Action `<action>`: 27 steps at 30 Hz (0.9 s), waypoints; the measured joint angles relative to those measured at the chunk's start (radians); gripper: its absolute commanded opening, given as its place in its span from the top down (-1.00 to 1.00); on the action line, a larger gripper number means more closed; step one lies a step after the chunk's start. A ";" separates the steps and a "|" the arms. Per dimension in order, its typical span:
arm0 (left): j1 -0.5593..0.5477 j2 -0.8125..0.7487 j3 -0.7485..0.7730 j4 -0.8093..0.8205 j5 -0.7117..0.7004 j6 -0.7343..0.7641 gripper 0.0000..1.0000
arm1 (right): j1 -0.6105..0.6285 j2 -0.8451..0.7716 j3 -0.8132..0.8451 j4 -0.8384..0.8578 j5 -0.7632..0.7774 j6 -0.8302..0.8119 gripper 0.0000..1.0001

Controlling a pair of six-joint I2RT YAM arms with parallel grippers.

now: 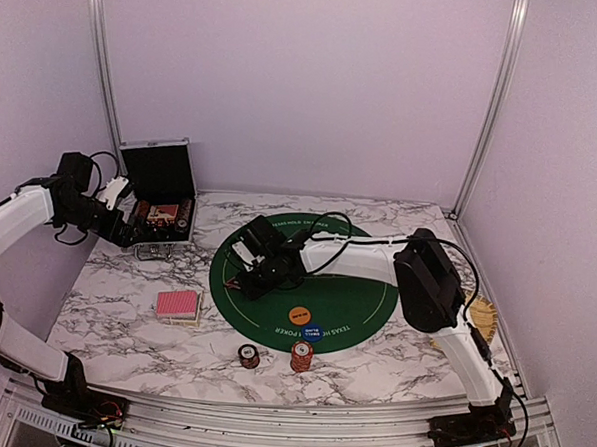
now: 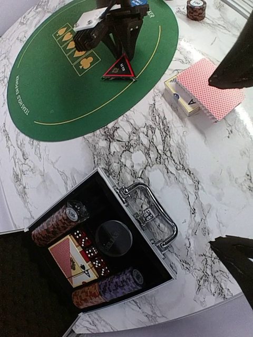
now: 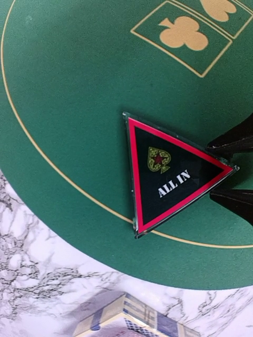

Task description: Distribute texas hold em gaming equipment

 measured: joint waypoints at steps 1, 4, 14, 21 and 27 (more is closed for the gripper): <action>0.000 0.000 0.002 -0.007 0.004 0.003 -0.98 | -0.004 0.010 0.014 0.004 -0.005 0.000 0.54; -0.001 0.003 0.023 -0.032 0.020 0.012 -0.98 | -0.013 0.031 0.043 0.012 -0.019 0.006 0.54; -0.010 0.020 0.057 -0.065 0.056 0.016 -0.98 | -0.035 0.077 0.113 0.031 -0.060 0.014 0.31; -0.011 0.026 0.079 -0.083 0.056 0.031 -0.98 | -0.040 -0.018 -0.023 0.046 -0.056 0.008 -0.40; -0.013 0.026 0.080 -0.104 0.046 0.061 -0.98 | -0.042 -0.250 -0.274 0.032 -0.017 0.010 -0.64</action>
